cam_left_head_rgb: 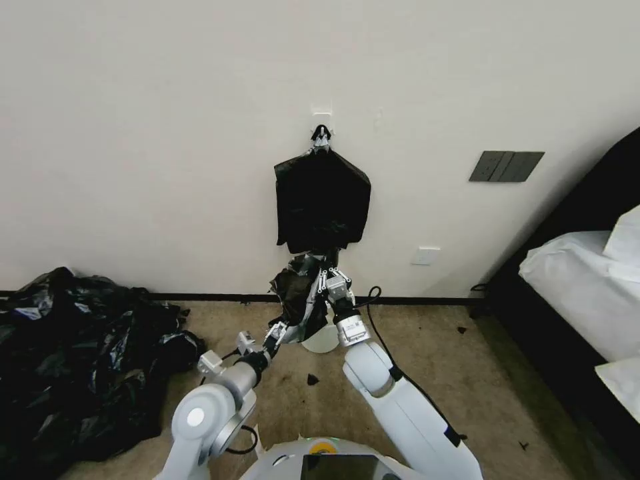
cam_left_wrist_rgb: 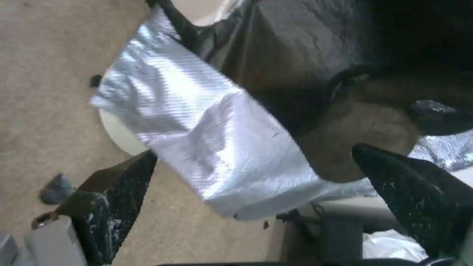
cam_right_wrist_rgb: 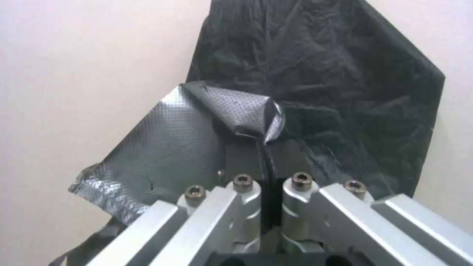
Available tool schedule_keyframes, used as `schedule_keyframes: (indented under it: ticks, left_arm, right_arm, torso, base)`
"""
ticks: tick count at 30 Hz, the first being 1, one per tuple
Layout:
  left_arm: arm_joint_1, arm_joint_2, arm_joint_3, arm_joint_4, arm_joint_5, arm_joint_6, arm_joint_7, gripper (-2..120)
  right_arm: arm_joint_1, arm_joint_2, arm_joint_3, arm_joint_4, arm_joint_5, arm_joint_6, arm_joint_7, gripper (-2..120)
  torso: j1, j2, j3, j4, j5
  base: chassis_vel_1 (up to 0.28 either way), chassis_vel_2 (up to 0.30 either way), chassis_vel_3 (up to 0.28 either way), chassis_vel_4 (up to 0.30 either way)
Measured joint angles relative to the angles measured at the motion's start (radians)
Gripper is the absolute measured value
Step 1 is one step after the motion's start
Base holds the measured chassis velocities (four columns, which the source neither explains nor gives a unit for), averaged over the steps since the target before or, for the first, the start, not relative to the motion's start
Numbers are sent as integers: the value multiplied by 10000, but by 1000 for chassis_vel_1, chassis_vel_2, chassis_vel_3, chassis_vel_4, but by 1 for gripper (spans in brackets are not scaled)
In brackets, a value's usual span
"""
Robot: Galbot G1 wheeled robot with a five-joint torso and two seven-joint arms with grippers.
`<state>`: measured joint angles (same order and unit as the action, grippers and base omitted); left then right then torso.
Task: Place a trash bag onto the trash bin.
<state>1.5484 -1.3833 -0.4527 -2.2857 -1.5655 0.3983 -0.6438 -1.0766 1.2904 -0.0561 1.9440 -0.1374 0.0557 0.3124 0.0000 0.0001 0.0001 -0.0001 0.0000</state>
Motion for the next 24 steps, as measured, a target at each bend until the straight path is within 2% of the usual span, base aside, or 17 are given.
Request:
schedule_keyframes:
  ticks: [8, 11, 12, 13, 14, 17, 19, 21, 22, 24]
  left_arm:
    - [-465, -77, 244, 493, 78, 77, 150, 98]
    - [-495, -186, 348, 575, 104, 99, 151, 88]
    - [-495, -186, 348, 575, 104, 99, 151, 88]
    - [-504, -223, 363, 640, 125, 101, 151, 81]
    - [-504, -223, 363, 640, 125, 101, 151, 81]
    - [-566, -231, 344, 769, 160, 101, 159, 67]
    - [-595, -231, 325, 779, 162, 101, 166, 63]
    - [-662, -211, 264, 779, 163, 101, 187, 53]
    - [-662, -211, 264, 779, 163, 101, 187, 53]
    - [-728, -148, 186, 775, 166, 112, 212, 41]
  right_arm:
    - [17, -10, 11, 39, -3, -42, -49, 0]
    - [58, 36, 12, -16, -12, -50, -60, 0]
    - [58, 36, 12, -16, -12, -50, -60, 0]
    - [80, 59, 8, -45, -20, -51, -67, 0]
    - [80, 59, 8, -45, -20, -51, -67, 0]
    - [111, 84, -5, -68, -30, -53, -85, 0]
    - [119, 86, -8, -70, -31, -53, -88, 0]
    - [125, 91, -9, -76, -33, -52, -93, 0]
    - [125, 91, -9, -76, -33, -52, -93, 0]
    - [120, 88, -9, -82, -37, -44, -94, 0]
  torso:
    - [1, 0, 0, 0, 0]
    - [1, 0, 0, 1, 0]
    - [1, 0, 0, 1, 0]
    - [1, 0, 0, 1, 0]
    - [1, 0, 0, 1, 0]
    - [1, 0, 0, 1, 0]
    - [1, 0, 0, 1, 0]
    - [1, 0, 0, 1, 0]
    - [1, 0, 0, 1, 0]
    - [1, 0, 0, 1, -1]
  base:
    - [0, 0, 0, 0]
    - [0, 0, 0, 0]
    - [0, 0, 0, 0]
    - [0, 0, 0, 0]
    - [0, 0, 0, 0]
    - [0, 0, 0, 0]
    - [0, 0, 0, 0]
    - [0, 0, 0, 0]
    - [0, 0, 0, 0]
    - [0, 0, 0, 0]
